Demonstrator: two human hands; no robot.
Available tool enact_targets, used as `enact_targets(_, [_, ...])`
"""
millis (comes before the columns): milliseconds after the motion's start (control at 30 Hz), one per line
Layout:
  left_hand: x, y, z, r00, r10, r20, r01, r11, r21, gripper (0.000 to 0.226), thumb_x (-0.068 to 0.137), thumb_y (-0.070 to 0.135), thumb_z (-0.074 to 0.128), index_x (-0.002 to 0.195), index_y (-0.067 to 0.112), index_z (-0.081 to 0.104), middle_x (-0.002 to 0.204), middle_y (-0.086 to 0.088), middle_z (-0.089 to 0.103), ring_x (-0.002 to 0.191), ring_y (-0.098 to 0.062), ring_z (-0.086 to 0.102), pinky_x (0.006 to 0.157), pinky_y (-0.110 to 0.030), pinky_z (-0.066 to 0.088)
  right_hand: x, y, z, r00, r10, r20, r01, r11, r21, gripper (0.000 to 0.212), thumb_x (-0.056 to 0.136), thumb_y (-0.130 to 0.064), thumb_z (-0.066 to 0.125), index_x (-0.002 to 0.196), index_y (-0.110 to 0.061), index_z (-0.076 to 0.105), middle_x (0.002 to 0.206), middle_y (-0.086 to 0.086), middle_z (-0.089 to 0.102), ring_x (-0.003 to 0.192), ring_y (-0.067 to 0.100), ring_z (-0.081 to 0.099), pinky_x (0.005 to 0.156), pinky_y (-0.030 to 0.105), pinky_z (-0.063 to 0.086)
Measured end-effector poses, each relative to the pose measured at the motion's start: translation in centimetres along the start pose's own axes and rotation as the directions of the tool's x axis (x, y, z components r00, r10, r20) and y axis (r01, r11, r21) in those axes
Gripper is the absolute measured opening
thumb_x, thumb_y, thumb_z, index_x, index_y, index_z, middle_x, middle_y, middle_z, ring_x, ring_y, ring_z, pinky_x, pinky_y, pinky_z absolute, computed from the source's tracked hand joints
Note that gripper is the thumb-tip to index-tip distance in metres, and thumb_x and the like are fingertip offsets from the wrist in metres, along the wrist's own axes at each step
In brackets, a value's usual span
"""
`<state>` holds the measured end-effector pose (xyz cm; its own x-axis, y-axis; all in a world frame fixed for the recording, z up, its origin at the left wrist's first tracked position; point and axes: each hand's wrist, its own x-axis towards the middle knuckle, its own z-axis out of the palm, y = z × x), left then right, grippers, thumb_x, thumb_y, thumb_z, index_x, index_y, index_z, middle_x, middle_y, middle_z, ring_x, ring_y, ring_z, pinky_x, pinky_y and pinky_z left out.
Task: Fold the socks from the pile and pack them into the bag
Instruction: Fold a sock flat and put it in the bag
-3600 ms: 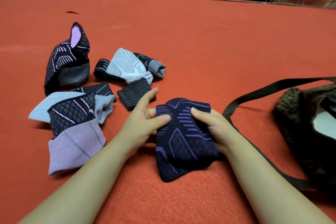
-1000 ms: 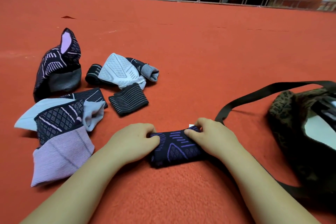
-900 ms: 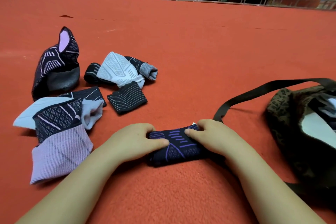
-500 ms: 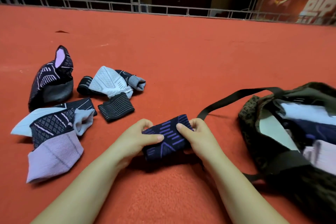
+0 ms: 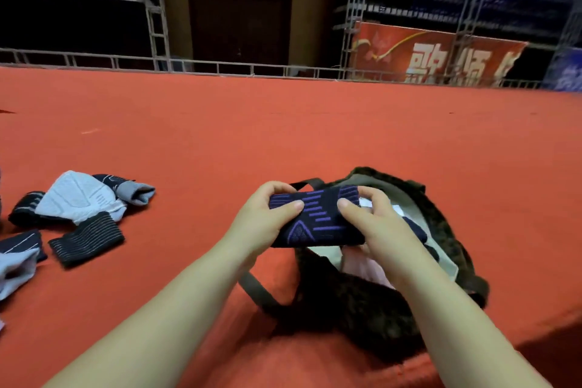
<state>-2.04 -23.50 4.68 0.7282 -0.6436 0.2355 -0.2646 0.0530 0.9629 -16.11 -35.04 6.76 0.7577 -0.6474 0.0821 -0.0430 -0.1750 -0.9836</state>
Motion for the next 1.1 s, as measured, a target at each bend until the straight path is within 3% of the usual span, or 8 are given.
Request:
enact_targets(133, [1.9,0.8,5.1,0.992,-0.058,0.11,0.053,0.998,0.045,0.013,0.084,0.022,0.067,0.091,0.029,0.059,0.093,0.003,0.065,0.076,-0.009,0.061,0.063,-0.024,0.047,1.9,0.3,-6.0,0.997,0.062,-0.043,-0.062,0.998,0.001,0.025,0.092,-0.024,0.06,0.115,-0.02,0.053,0.104,0.002,0.068,0.084,0.016,0.069,0.054,0.029,0.049])
enact_targets(233, [4.1,0.8,7.6,0.98,-0.116,0.161,0.102,0.99,0.096,0.011,0.083,0.025,0.067,0.091,0.028,0.06,0.097,0.001,0.066,0.084,-0.015,0.063,0.066,-0.029,0.051,4.2,1.5,-8.8,0.993,0.116,-0.009,-0.116,0.993,0.022,0.012,0.094,-0.02,0.057,0.104,-0.016,0.061,0.098,0.0,0.069,0.083,0.014,0.066,0.057,0.029,0.05])
enact_targets(367, [8.2,0.2,8.9,0.997,0.042,0.057,-0.056,0.957,0.284,0.014,0.085,0.029,0.065,0.096,0.024,0.059,0.105,0.003,0.065,0.096,-0.012,0.059,0.083,-0.028,0.047,7.8,2.5,-10.6,0.982,0.186,-0.009,-0.185,0.98,0.075,0.007,0.095,-0.018,0.055,0.095,-0.018,0.062,0.083,-0.002,0.065,0.074,0.009,0.06,0.057,0.026,0.053])
enact_targets(433, [10.4,-0.1,8.9,0.996,0.081,0.035,-0.088,0.932,0.352,0.023,0.081,0.034,0.069,0.1,0.025,0.058,0.111,0.003,0.063,0.105,-0.013,0.057,0.095,-0.031,0.043,9.6,2.6,-10.8,0.986,0.166,-0.012,-0.165,0.983,0.077,0.007,0.095,-0.017,0.054,0.095,-0.017,0.062,0.084,-0.001,0.064,0.075,0.009,0.06,0.055,0.025,0.055])
enact_targets(633, [14.5,-0.2,9.7,0.98,-0.102,0.171,-0.037,0.75,0.66,0.079,0.066,0.062,0.07,0.131,0.022,0.048,0.132,0.003,0.054,0.119,-0.017,0.053,0.103,-0.037,0.04,14.2,4.0,-10.3,0.995,0.069,-0.067,-0.078,0.988,-0.136,0.012,0.093,-0.018,0.058,0.083,-0.017,0.064,0.085,0.002,0.069,0.076,0.016,0.064,0.073,0.038,0.054])
enact_targets(767, [15.7,-0.6,10.8,0.976,-0.082,0.201,-0.097,0.664,0.742,0.07,0.072,0.055,0.07,0.129,0.021,0.049,0.13,0.002,0.054,0.116,-0.018,0.053,0.096,-0.034,0.043,16.0,4.9,-10.9,0.996,-0.001,-0.086,-0.045,0.849,-0.527,0.014,0.09,-0.03,0.06,0.081,-0.018,0.06,0.08,-0.003,0.066,0.076,0.016,0.063,0.071,0.03,0.047])
enact_targets(933, [15.6,-1.3,10.0,0.957,-0.075,0.28,-0.122,0.771,0.626,0.045,0.072,0.049,0.073,0.108,0.026,0.059,0.099,0.008,0.064,0.089,-0.012,0.061,0.08,-0.03,0.049,17.3,5.6,-12.8,0.99,0.068,-0.122,-0.126,0.814,-0.567,0.028,0.085,-0.035,0.065,0.088,-0.008,0.066,0.085,0.009,0.072,0.085,0.028,0.068,0.083,0.039,0.051])
enact_targets(1100, [16.3,-2.2,7.0,0.9,-0.103,0.423,-0.139,0.854,0.502,0.006,0.081,0.021,0.071,0.082,0.026,0.07,0.073,0.012,0.067,0.065,-0.001,0.059,0.065,-0.017,0.045,17.8,6.4,-12.7,0.989,0.105,-0.1,-0.142,0.839,-0.525,0.032,0.083,-0.039,0.066,0.092,-0.008,0.067,0.089,0.011,0.073,0.086,0.031,0.068,0.086,0.043,0.052])
